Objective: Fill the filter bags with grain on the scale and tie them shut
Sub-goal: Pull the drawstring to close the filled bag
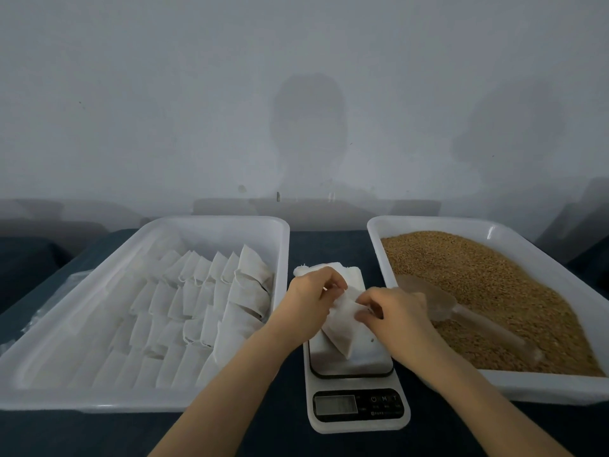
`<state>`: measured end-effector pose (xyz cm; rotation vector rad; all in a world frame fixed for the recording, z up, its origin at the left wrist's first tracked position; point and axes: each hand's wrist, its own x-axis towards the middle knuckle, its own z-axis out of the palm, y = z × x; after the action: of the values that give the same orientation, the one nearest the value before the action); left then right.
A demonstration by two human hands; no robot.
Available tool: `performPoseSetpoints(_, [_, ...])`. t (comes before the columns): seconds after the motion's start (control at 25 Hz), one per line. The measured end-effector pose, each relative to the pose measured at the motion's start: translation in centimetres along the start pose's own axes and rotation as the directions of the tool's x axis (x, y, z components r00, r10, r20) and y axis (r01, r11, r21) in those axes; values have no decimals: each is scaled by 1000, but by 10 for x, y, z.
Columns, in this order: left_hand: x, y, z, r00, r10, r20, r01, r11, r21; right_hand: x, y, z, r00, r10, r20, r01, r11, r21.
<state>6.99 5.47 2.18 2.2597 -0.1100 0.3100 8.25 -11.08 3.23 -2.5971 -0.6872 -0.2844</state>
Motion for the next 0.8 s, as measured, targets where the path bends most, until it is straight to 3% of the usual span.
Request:
performPoseSetpoints(0.32, [-2,5,0,994,31,102,-38,997,64,2,19,-8,999,-30,-20,22,945,-327])
performPoseSetpoints(0.48, [4,17,2,991,45,128,-62,989,131,-1,9,-14,983,-160,-86,98,865,-491])
performPoseSetpoints(0.64, [3,16,-2,999,48,12,-49,996,80,2,5,-13,961,-232,-149,138,874,-466])
performPoseSetpoints(0.8, [-2,14,-13,997,6,-78,-7,1000,-13,7,14,-12,984,-122,-126,92,972,-217])
